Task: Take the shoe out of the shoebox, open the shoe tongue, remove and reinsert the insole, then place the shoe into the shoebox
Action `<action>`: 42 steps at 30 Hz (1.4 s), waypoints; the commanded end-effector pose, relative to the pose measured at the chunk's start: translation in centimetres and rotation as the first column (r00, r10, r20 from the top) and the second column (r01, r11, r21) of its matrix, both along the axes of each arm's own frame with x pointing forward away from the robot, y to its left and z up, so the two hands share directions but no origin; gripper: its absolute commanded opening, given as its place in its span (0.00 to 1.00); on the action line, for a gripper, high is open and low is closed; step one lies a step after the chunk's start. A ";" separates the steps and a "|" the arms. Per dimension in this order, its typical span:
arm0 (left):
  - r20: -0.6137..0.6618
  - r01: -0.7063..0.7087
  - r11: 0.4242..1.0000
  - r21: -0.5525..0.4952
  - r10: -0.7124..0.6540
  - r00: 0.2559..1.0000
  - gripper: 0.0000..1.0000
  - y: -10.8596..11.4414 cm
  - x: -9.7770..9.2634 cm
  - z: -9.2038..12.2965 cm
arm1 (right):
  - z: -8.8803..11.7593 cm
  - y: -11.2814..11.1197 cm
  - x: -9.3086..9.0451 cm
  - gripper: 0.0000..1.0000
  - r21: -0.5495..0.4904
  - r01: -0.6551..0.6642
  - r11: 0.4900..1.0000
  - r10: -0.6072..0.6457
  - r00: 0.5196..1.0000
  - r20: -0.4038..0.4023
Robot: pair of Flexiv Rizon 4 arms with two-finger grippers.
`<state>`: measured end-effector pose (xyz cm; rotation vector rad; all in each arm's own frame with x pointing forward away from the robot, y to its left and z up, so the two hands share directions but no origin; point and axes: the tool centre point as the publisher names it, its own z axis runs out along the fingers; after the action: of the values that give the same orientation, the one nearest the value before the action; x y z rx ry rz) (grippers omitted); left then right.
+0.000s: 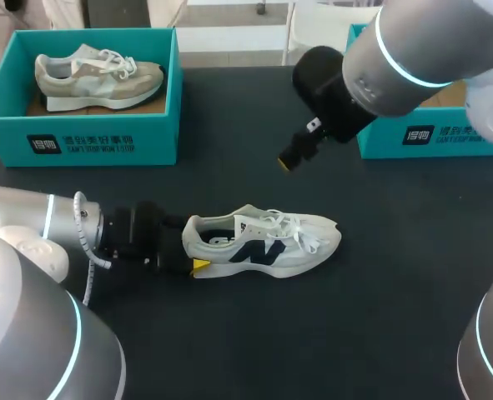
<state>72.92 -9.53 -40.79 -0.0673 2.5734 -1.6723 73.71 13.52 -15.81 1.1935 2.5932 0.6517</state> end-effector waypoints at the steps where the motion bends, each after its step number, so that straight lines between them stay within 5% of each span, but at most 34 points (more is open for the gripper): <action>1: 0.001 -0.001 1.000 0.000 0.001 1.000 0.00 -0.3 -0.2 -0.4 | -3.7 1.4 0.3 1.00 0.000 0.186 0.983 -0.185 0.981 0.057; 9: 0.001 -0.001 1.000 0.000 0.001 1.000 0.00 -0.3 -0.2 -0.4 | -8.1 1.2 -0.1 1.00 -0.045 0.412 0.910 -0.405 0.906 0.125; 12: 0.001 -0.001 1.000 0.000 0.001 1.000 0.00 -0.3 -0.2 -0.4 | -8.2 1.1 -0.9 1.00 -0.157 0.461 0.873 -0.448 0.887 0.113; 29: 0.001 -0.001 1.000 0.000 0.001 1.000 0.00 -0.3 -0.2 -0.4 | -8.3 1.2 -0.8 1.00 -0.136 0.485 0.864 -0.467 0.873 0.142; 34: 0.001 -0.001 1.000 0.000 0.001 1.000 0.00 -0.3 -0.2 -0.4 | -10.1 2.7 0.8 1.00 -0.112 0.611 0.784 -0.610 0.791 0.047; 42: 0.001 -0.001 1.000 0.000 0.001 1.000 0.00 -0.3 -0.2 -0.4 | -12.7 5.1 2.2 1.00 -0.120 0.656 0.745 -0.660 0.751 0.005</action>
<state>72.91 -9.53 -40.78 -0.0675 2.5735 -1.6722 74.75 16.06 -26.47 1.9238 1.9924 0.3786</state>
